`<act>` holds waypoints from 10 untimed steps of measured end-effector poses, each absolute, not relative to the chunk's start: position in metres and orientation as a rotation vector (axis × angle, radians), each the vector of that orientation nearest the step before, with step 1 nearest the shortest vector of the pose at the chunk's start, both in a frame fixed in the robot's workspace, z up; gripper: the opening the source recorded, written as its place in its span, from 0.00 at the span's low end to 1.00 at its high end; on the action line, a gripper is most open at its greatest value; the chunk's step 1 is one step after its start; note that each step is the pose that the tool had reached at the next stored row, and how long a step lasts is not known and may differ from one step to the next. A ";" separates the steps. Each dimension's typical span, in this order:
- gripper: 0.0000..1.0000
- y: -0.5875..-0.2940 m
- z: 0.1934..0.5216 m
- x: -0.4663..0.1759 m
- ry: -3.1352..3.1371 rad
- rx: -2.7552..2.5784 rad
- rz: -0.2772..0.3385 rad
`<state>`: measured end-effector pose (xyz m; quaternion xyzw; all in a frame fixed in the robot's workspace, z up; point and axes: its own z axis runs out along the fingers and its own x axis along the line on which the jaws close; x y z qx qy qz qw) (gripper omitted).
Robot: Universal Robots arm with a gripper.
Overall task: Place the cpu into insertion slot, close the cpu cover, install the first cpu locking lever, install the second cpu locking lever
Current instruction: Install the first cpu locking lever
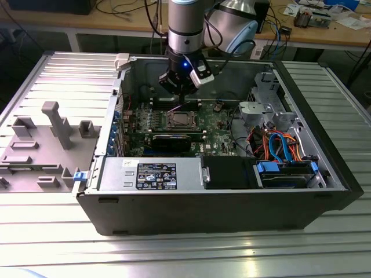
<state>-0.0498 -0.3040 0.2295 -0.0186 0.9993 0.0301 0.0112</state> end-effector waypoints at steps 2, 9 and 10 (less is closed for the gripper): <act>0.11 -0.304 0.229 -0.048 3.117 -0.058 0.094; 0.11 -0.303 0.226 -0.042 3.118 -0.058 0.094; 0.11 -0.303 0.225 -0.041 3.118 -0.058 0.094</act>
